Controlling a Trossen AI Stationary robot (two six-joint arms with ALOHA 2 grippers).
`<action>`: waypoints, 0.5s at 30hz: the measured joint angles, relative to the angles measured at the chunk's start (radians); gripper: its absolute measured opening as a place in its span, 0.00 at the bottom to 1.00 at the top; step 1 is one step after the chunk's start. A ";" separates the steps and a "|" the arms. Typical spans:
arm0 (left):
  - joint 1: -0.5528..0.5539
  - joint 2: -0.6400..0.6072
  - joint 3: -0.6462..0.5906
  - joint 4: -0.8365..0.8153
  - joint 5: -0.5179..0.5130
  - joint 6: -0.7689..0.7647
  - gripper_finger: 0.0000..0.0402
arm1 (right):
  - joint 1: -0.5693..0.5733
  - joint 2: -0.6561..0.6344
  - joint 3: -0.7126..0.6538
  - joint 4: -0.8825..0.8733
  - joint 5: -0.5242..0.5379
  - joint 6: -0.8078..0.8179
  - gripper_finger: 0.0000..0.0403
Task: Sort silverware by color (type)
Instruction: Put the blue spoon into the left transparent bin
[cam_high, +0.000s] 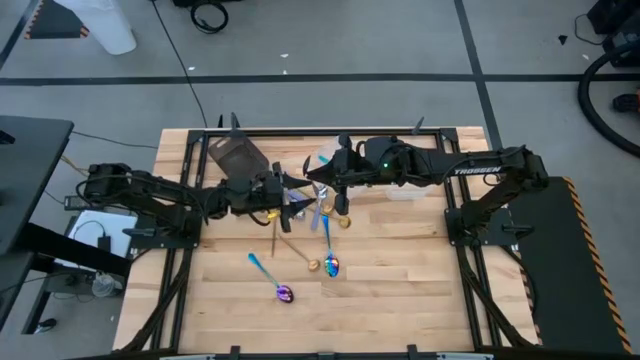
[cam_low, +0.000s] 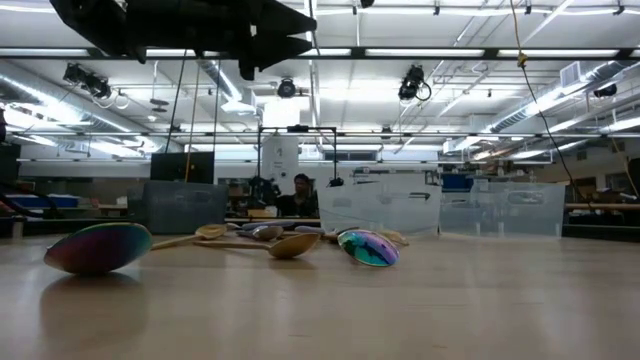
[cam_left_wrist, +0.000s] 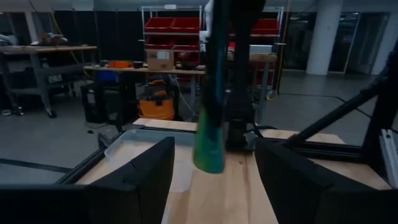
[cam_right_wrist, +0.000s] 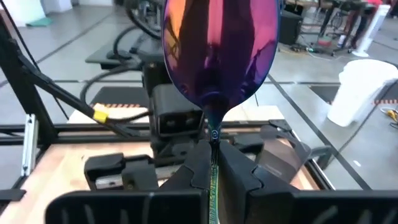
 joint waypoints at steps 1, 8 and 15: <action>0.001 0.000 0.000 0.001 0.017 -0.001 0.58 | 0.000 0.000 0.000 0.011 -0.011 -0.003 0.06; 0.001 0.000 0.000 0.043 0.125 -0.023 0.58 | 0.000 0.000 0.000 0.061 -0.103 0.000 0.06; -0.002 0.000 0.020 0.050 0.236 -0.073 0.53 | 0.000 0.000 0.000 0.077 -0.195 0.003 0.06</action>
